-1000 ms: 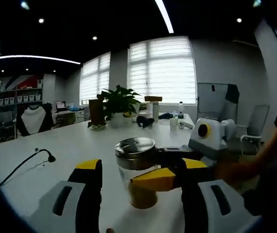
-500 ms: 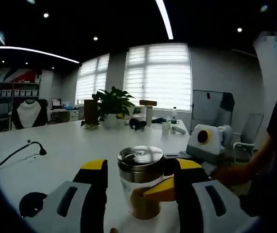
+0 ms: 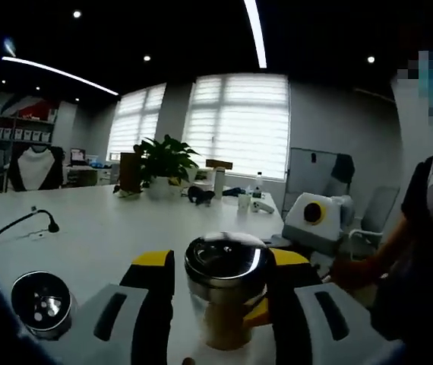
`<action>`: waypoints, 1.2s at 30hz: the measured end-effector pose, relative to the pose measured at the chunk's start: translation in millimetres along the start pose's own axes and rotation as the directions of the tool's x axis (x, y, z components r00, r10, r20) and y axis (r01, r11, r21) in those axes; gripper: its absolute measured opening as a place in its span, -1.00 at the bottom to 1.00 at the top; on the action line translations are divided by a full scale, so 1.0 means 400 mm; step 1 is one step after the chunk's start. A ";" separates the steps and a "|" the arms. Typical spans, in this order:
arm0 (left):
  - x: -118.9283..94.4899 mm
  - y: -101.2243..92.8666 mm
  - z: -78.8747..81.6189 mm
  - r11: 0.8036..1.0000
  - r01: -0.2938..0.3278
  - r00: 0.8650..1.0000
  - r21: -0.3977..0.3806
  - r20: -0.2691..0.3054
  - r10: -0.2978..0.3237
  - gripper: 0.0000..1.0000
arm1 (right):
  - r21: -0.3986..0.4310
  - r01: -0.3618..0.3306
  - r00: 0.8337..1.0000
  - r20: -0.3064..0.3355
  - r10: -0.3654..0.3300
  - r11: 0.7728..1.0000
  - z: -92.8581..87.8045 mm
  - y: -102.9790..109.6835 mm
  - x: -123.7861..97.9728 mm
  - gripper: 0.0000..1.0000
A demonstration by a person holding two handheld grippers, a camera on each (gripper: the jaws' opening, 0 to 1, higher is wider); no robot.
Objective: Rotate the seasoning bottle until the label or dispensing opening points toward the visible target arrow and the bottle remains upright within the marked orientation range
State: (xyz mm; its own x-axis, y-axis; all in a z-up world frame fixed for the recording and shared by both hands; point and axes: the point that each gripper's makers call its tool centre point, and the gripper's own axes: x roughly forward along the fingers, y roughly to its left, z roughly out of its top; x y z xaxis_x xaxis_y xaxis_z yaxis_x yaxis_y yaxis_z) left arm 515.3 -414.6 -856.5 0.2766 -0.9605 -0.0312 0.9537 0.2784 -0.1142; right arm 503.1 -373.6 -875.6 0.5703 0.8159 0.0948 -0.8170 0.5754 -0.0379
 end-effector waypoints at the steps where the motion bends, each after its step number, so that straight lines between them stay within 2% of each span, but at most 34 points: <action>1: -0.001 -0.008 0.000 1.000 0.012 1.000 0.009 -0.001 -0.012 -0.09 | -0.001 -0.007 1.000 -0.001 0.007 1.000 0.000 0.007 -0.001 -0.27; 6: -0.004 -0.033 -0.006 0.995 0.016 1.000 0.094 -0.027 -0.014 -0.12 | -0.018 -0.020 1.000 -0.012 0.020 1.000 -0.009 0.023 -0.007 -0.26; 13: -0.008 -0.042 -0.016 0.993 -0.016 0.999 0.121 -0.032 0.020 -0.13 | 0.007 -0.035 0.999 -0.011 0.035 0.999 -0.022 0.034 -0.011 -0.26; 17: -0.009 -0.028 -0.028 0.992 -0.090 0.995 0.088 -0.023 0.093 -0.14 | 0.049 -0.022 1.000 -0.017 0.023 0.999 -0.037 0.032 -0.013 -0.26; 19: -0.013 -0.019 -0.039 0.987 -0.143 0.989 0.075 -0.014 0.145 -0.14 | 0.041 0.015 1.000 -0.014 -0.014 0.999 -0.045 0.034 -0.015 -0.27; 22: -0.015 -0.012 -0.052 0.980 -0.189 0.982 0.057 -0.015 0.190 -0.14 | 0.047 0.049 0.999 -0.015 -0.048 0.998 -0.058 0.038 -0.013 -0.27; 25: -0.021 0.002 -0.060 0.967 -0.249 0.968 0.050 -0.016 0.250 -0.14 | 0.040 0.091 0.996 -0.019 -0.090 0.995 -0.068 0.027 -0.016 -0.28; 27: -0.035 0.015 -0.060 0.949 -0.315 0.949 0.035 -0.020 0.315 -0.14 | 0.024 0.110 0.994 -0.015 -0.110 0.994 -0.068 0.028 -0.012 -0.29; 28: -0.045 0.017 -0.059 0.935 -0.350 0.935 0.066 -0.030 0.352 -0.14 | 0.017 0.114 0.993 -0.017 -0.114 0.993 -0.068 0.032 -0.009 -0.29; 29: -0.050 0.017 -0.056 0.925 -0.368 0.928 0.093 -0.022 0.371 -0.14 | 0.005 0.131 0.991 -0.015 -0.131 0.991 -0.067 0.034 -0.006 -0.29; 31: -0.059 0.023 -0.058 0.904 -0.415 0.907 0.104 -0.023 0.420 -0.14 | -0.017 0.161 0.987 -0.015 -0.161 0.987 -0.068 0.037 0.000 -0.29; 33: -0.064 0.027 -0.058 0.891 -0.443 0.895 0.095 -0.009 0.446 -0.14 | -0.069 0.194 0.980 -0.033 -0.196 0.979 -0.079 0.043 0.009 -0.29; 35: -0.069 0.026 -0.061 0.890 -0.448 0.893 0.088 -0.003 0.450 -0.14 | -0.078 0.215 0.975 -0.038 -0.219 0.973 -0.086 0.044 0.013 -0.29; 36: -0.076 0.033 -0.057 0.882 -0.467 0.884 0.071 0.015 0.467 -0.14 | -0.062 0.226 0.973 -0.031 -0.228 0.972 -0.089 0.041 0.016 -0.29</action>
State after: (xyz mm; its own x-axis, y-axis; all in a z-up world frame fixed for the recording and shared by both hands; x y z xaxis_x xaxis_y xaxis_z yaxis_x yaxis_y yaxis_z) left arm 516.7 -381.9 -879.8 0.6916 -0.7192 -0.0662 0.7200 0.6938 -0.0161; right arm 496.4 -357.1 -911.0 0.7440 0.6645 0.0702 -0.6601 0.7472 -0.0772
